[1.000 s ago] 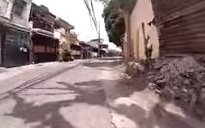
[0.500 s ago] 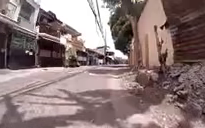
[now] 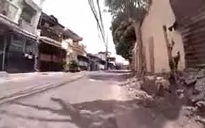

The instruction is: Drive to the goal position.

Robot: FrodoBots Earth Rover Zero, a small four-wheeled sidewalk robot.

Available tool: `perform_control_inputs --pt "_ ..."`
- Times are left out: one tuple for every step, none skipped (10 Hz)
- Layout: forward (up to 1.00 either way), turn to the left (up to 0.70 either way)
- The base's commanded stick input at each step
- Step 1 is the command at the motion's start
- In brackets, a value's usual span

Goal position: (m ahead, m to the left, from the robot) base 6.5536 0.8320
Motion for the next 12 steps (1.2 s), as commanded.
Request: perform_control_inputs --pt "0.70 0.00" --pt "0.70 0.00" --pt "0.70 0.00" --pt "0.70 0.00" --pt "0.70 0.00" --pt "0.70 0.00" --pt "0.70 0.00" --pt "0.70 0.00" --pt "0.70 0.00" --pt "0.70 0.00" --pt "0.70 0.00" --pt "0.70 0.00"
